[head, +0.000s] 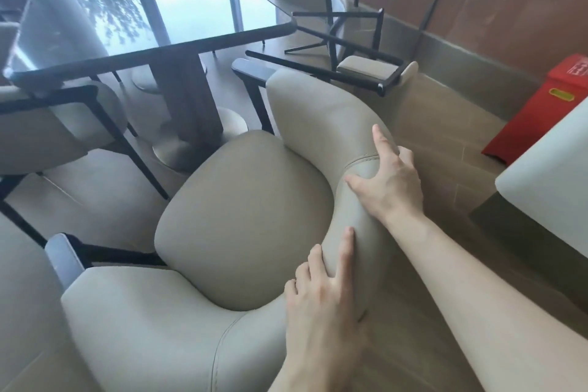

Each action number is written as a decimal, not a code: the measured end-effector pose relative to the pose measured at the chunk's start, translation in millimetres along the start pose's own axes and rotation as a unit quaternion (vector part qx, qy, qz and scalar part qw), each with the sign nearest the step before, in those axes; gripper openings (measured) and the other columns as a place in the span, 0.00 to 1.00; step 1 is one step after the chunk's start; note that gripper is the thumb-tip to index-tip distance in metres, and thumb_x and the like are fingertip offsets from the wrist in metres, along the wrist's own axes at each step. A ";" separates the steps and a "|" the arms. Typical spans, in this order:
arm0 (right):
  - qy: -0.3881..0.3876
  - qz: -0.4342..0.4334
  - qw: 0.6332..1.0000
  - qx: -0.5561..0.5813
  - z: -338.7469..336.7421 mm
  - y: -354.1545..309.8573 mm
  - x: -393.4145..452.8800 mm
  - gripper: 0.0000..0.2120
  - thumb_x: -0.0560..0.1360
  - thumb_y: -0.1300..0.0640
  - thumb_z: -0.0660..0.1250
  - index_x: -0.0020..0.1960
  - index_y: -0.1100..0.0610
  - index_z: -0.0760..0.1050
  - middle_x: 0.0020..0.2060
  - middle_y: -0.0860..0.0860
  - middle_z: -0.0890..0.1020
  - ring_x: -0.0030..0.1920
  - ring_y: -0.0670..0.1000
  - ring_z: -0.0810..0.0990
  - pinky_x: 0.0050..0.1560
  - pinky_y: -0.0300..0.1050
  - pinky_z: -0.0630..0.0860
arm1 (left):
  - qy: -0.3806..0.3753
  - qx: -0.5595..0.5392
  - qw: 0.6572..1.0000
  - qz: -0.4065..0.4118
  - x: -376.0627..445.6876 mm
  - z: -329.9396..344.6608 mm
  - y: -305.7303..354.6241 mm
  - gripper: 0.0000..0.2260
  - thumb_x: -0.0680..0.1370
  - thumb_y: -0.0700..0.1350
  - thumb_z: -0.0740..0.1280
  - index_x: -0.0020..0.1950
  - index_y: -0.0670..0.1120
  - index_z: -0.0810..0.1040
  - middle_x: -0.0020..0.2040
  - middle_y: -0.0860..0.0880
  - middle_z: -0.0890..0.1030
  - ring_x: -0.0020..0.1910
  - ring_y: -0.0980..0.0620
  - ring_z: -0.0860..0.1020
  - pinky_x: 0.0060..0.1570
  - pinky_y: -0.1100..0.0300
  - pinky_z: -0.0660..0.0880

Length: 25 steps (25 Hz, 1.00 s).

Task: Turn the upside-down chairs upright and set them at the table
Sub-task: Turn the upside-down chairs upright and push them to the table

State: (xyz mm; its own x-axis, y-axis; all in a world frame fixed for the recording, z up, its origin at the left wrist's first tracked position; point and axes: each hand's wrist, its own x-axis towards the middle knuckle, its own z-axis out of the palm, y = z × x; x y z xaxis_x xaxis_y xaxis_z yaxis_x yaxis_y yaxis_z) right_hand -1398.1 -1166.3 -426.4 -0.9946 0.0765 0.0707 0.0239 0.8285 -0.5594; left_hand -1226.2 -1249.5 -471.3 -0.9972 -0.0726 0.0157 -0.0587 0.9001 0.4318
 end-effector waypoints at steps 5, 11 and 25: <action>-0.023 0.003 1.000 0.007 1.6 19.6 38.9 0.44 0.70 0.46 0.72 0.80 0.39 0.52 0.70 0.57 0.66 0.66 0.63 0.72 0.65 0.52 0.70 | 0.009 -0.036 0.999 0.003 28.9 11.6 12.1 0.51 0.68 0.56 0.71 0.77 0.64 0.36 0.72 0.51 0.68 0.58 0.46 0.75 0.56 0.55 0.71; -0.037 0.008 0.999 0.005 6.0 44.2 87.9 0.44 0.70 0.47 0.72 0.80 0.41 0.53 0.69 0.60 0.68 0.65 0.64 0.72 0.65 0.51 0.69 | 0.003 -0.058 0.998 -0.008 72.7 28.5 27.3 0.49 0.71 0.54 0.69 0.75 0.65 0.33 0.67 0.52 0.68 0.57 0.45 0.71 0.57 0.54 0.68; -0.063 0.051 0.997 0.006 20.6 100.3 178.6 0.44 0.69 0.52 0.73 0.80 0.49 0.55 0.70 0.62 0.71 0.67 0.62 0.71 0.66 0.48 0.67 | -0.040 -0.002 0.999 -0.028 162.2 65.6 65.1 0.46 0.69 0.47 0.71 0.78 0.61 0.44 0.60 0.47 0.72 0.52 0.43 0.71 0.51 0.52 0.68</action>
State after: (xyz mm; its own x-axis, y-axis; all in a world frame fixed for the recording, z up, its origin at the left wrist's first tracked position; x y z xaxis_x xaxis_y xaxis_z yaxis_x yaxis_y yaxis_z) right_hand -1575.5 -1080.9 -486.9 -0.9919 0.0890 -0.0905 0.1248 0.8133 -0.5683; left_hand -1394.7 -1174.4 -499.8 -0.9929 -0.0881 -0.0796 -0.1140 0.8937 0.4340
